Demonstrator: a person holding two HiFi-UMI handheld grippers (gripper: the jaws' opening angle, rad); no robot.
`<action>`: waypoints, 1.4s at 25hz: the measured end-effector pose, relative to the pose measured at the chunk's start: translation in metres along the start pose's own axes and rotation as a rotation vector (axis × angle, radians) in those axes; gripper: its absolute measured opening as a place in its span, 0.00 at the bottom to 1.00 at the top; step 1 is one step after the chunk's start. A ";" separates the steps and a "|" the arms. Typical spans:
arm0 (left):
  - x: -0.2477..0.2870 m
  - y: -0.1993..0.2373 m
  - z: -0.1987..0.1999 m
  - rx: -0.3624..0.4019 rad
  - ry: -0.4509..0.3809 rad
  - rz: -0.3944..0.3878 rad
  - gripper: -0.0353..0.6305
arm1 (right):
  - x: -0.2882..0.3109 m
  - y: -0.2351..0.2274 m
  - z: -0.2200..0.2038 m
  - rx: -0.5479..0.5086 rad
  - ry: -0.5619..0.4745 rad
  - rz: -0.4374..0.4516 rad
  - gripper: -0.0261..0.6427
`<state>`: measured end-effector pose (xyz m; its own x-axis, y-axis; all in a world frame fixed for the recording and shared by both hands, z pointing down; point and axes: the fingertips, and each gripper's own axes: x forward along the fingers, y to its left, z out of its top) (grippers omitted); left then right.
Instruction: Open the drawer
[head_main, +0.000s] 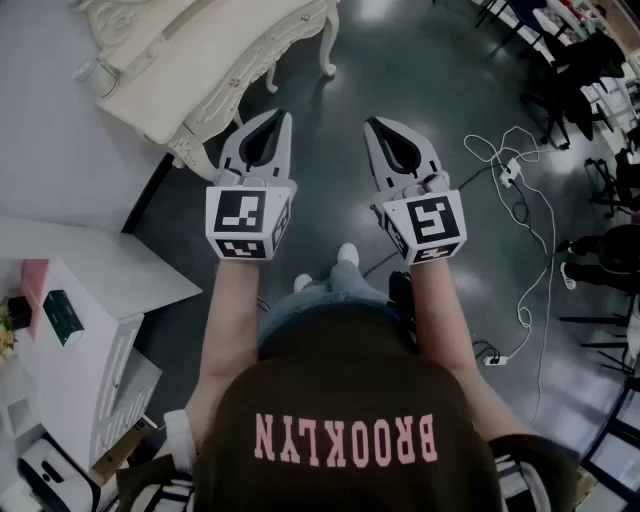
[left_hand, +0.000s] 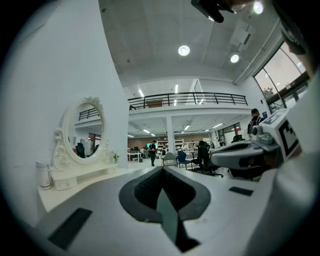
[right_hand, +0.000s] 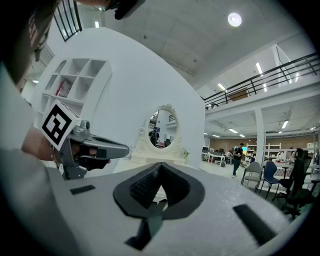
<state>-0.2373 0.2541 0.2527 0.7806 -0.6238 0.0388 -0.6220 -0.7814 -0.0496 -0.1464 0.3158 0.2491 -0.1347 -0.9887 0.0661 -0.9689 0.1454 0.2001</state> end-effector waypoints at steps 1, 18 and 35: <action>-0.001 -0.002 -0.001 -0.006 -0.003 0.001 0.06 | -0.001 0.000 -0.001 -0.004 0.005 -0.001 0.02; 0.026 0.019 -0.014 -0.018 0.000 0.000 0.06 | 0.040 -0.013 -0.015 0.065 -0.018 -0.024 0.02; 0.227 0.062 -0.009 -0.044 0.032 0.133 0.06 | 0.183 -0.170 -0.035 0.100 -0.048 0.113 0.02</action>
<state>-0.0993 0.0645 0.2674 0.6894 -0.7213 0.0668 -0.7223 -0.6915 -0.0122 0.0005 0.1115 0.2619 -0.2511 -0.9673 0.0354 -0.9626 0.2533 0.0959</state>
